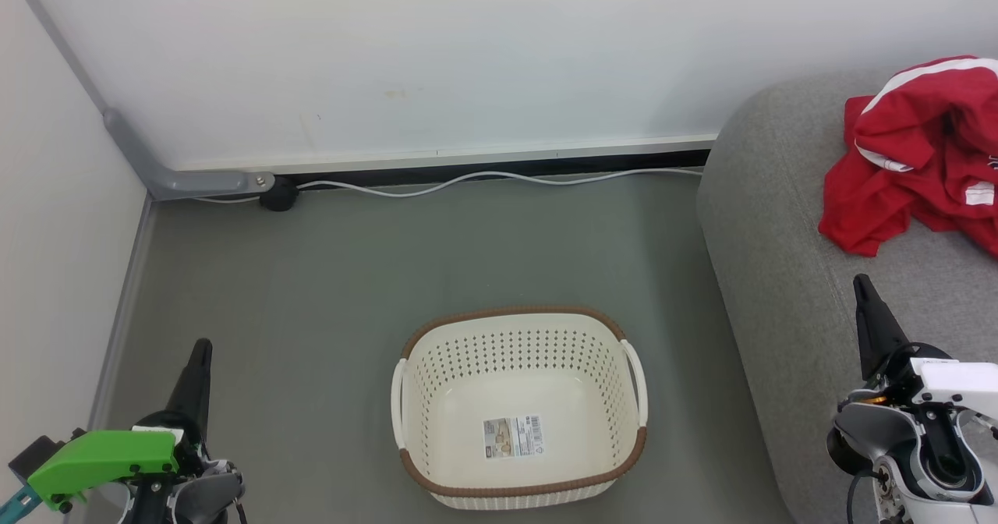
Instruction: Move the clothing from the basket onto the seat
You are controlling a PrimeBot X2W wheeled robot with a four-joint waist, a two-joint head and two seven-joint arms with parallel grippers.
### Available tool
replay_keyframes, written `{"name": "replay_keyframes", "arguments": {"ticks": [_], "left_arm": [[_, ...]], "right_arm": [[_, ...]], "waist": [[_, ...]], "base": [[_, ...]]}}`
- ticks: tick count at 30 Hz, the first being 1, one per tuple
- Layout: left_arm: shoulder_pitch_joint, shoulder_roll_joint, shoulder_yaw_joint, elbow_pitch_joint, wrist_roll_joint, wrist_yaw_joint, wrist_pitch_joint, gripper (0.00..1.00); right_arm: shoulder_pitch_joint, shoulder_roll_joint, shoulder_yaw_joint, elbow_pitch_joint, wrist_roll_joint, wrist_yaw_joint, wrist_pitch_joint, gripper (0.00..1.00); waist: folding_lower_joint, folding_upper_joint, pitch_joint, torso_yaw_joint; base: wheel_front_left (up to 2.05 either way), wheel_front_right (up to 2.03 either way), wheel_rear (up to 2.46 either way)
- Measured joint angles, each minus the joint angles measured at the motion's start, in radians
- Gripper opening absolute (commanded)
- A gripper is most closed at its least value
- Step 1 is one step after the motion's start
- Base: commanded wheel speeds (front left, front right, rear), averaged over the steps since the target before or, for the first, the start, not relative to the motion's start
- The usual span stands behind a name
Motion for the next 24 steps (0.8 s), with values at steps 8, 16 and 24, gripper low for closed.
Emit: {"name": "replay_keyframes", "arguments": {"ticks": [8,16,24], "left_arm": [[0.000,0.000,0.000,0.001,0.000,0.000,0.000,0.00],[0.000,-0.001,0.001,0.002,0.000,0.000,0.000,0.00],[0.000,-0.002,0.002,0.003,0.000,0.000,0.000,0.00]], "right_arm": [[-0.001,0.000,0.000,0.001,0.000,0.000,0.000,0.00],[-0.003,0.000,-0.001,0.001,0.000,0.000,0.007,0.00],[-0.003,0.000,-0.001,0.001,0.000,0.000,0.007,0.00]], "waist": [[0.0000,0.0000,0.000,0.000],[0.0000,0.0000,0.000,0.000],[0.0000,0.0000,0.000,0.000]], "base": [[0.00,0.00,0.00],[0.00,0.00,0.00],[0.00,0.00,0.00]]}}
